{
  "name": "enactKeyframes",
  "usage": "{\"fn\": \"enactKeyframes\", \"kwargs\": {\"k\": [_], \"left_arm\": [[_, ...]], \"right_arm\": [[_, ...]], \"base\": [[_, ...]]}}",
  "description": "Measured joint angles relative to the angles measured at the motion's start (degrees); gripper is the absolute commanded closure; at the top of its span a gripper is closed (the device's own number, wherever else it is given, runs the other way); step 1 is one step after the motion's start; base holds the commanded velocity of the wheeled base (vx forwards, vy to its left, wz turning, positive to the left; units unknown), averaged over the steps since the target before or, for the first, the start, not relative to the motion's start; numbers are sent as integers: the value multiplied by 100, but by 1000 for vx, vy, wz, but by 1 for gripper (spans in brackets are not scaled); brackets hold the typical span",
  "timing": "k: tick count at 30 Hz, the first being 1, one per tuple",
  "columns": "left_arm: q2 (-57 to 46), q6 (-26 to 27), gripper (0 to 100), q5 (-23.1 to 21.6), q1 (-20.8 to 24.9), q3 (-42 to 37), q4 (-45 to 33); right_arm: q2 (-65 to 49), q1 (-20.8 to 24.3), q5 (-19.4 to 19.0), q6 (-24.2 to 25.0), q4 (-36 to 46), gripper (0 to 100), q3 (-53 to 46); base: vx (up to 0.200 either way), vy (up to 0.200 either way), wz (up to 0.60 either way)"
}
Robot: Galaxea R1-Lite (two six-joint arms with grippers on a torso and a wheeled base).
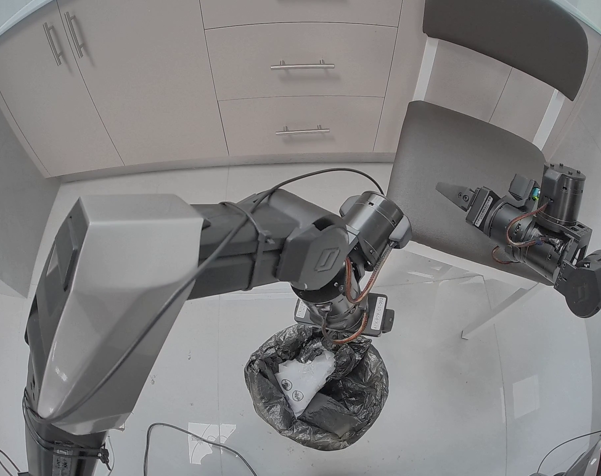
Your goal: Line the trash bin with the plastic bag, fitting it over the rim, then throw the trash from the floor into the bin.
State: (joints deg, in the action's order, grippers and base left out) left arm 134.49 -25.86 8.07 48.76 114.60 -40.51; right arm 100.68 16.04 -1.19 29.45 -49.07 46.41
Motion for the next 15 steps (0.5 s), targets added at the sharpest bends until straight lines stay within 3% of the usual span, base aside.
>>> {"fn": "enactKeyframes", "kwargs": {"k": [15], "left_arm": [[-224,-187,0,27,-20,-20,39]], "right_arm": [[12,11,-4,-6,2,0,-20]], "base": [[0,0,0]]}}
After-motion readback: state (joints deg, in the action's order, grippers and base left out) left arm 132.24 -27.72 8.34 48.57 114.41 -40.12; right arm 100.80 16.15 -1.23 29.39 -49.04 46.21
